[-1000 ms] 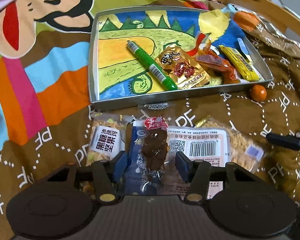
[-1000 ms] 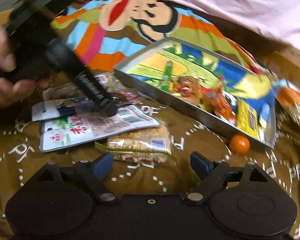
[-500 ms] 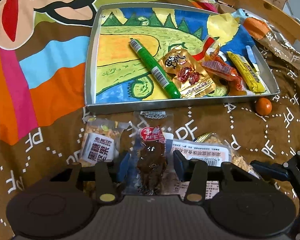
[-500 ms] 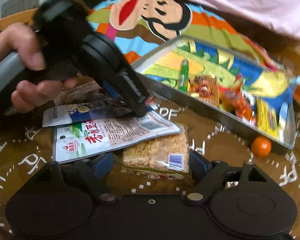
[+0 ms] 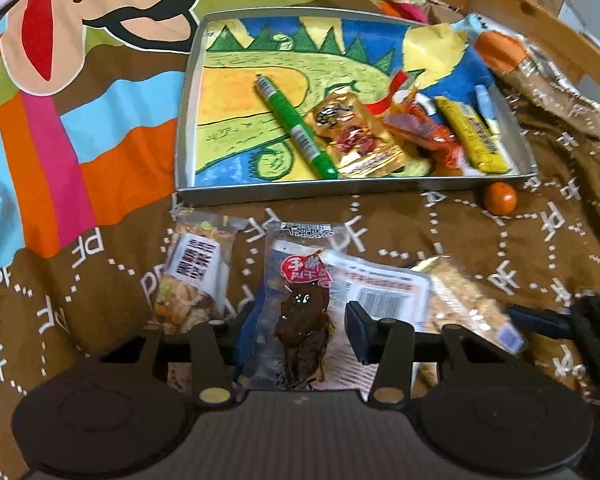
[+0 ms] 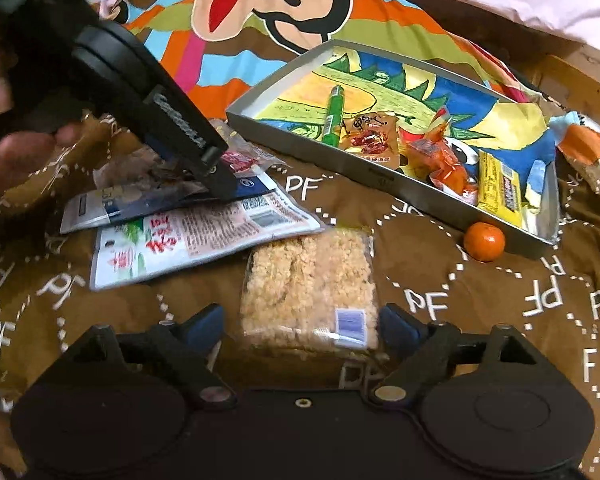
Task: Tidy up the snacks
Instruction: 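Close the right tool on the puffed rice bag while the left tool grasps the dried-meat pouch, then carry the puffed rice bag with the right tool while the left tool carries the meat pouch over the tray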
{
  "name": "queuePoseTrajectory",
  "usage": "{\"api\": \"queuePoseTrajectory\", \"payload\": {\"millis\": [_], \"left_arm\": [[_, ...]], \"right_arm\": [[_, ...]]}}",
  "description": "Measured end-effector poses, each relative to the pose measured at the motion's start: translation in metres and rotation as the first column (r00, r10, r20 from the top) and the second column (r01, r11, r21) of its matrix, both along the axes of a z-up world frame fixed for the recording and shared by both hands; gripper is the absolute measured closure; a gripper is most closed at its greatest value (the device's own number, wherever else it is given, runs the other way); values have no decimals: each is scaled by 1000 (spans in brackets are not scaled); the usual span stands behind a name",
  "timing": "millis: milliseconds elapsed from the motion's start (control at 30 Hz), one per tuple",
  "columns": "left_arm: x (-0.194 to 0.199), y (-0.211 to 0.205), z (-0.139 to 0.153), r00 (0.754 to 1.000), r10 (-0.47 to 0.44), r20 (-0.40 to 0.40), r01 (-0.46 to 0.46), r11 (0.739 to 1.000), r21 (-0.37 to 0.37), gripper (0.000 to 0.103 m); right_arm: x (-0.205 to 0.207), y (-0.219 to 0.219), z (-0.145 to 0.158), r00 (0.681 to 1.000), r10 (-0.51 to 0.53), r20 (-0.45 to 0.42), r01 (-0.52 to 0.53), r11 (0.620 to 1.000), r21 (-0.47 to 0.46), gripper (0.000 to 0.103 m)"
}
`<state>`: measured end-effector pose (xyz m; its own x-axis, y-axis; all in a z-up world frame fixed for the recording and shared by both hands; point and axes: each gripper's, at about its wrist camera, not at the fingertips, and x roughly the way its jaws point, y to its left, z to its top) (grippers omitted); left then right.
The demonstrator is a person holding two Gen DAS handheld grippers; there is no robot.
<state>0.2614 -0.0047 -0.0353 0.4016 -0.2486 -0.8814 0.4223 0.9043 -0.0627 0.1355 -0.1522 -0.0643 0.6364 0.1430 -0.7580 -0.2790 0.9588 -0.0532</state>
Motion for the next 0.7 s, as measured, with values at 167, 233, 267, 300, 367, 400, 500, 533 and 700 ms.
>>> {"api": "queuePoseTrajectory", "payload": {"millis": [167,233,267,300,367,400,500,533,700], "left_arm": [[-1,-5,-9,1000,-3,-8,3,1000,31,52],[-2,-8,-12,1000,-9,0,9,999,42,52],[-3,-9,-12,1000,-11,4,11,999,44,52],[-4,-10,-12,1000,-13,7,13,999,44,52],[-7,-11,-10,1000,-16,4,16,999,35,52],[-9,-11,-10,1000,-15,0,15,999,30,53],[-15,-13,-8,1000,-5,-12,5,1000,23,53],[-18,-14,-7,1000,-4,-14,4,1000,22,53],[-28,-19,0,1000,-1,-5,0,1000,-5,53]], "right_arm": [[12,12,-13,999,22,36,-20,997,-71,18],[12,7,-12,1000,-1,28,2,999,-36,28],[12,5,-11,999,-26,28,26,999,-23,29],[13,3,-9,999,-38,25,39,999,-8,29],[11,2,-8,998,-58,31,58,998,-4,30],[10,4,-7,997,-60,38,60,998,-14,30],[0,15,-7,994,-13,105,29,988,-150,30],[-5,22,-8,990,23,142,10,973,-230,30],[-20,32,-11,967,120,224,-16,909,-417,30]]}}
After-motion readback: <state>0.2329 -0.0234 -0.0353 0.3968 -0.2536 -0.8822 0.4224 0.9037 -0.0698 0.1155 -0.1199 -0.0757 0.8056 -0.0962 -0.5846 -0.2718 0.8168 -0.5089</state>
